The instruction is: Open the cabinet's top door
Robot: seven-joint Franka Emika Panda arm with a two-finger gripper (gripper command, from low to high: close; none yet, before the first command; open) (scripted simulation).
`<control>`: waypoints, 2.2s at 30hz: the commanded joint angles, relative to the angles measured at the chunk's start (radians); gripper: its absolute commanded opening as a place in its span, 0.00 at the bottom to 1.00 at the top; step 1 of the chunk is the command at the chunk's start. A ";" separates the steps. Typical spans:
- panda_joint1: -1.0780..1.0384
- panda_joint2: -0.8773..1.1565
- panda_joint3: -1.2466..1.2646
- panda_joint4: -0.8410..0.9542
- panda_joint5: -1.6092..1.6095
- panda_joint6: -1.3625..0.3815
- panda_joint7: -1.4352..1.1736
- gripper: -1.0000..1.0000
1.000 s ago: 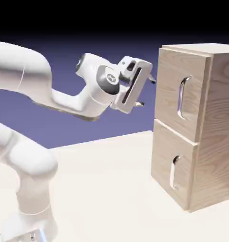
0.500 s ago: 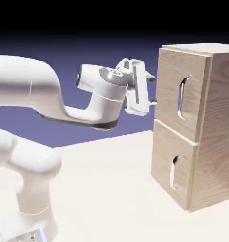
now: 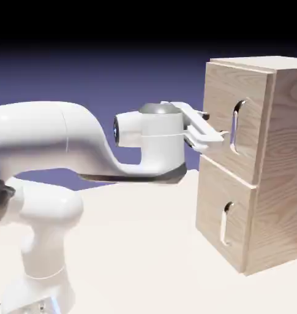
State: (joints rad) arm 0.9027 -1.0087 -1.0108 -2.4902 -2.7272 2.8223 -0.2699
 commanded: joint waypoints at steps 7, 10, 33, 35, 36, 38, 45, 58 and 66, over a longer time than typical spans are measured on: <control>0.119 0.003 -0.095 0.070 -0.155 -0.024 -0.047 1.00; 0.225 0.041 -0.156 0.148 -0.170 -0.043 -0.037 1.00; -0.536 0.418 0.546 -0.018 -0.165 -0.118 0.576 0.00; -0.605 0.409 0.618 -0.044 -0.102 -0.130 0.553 0.00; -0.628 0.399 0.644 -0.059 -0.059 -0.140 0.524 0.00; -0.667 0.377 0.692 -0.090 0.028 -0.161 0.468 0.00; -0.772 0.295 0.859 -0.191 0.333 -0.253 0.287 0.00; -0.803 0.183 1.157 -0.304 0.898 -0.537 0.025 0.00; -0.766 0.225 1.383 -0.264 1.244 -0.838 -0.055 0.00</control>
State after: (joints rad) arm 0.1362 -0.7839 0.3718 -2.7538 -1.4822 1.9831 -0.3251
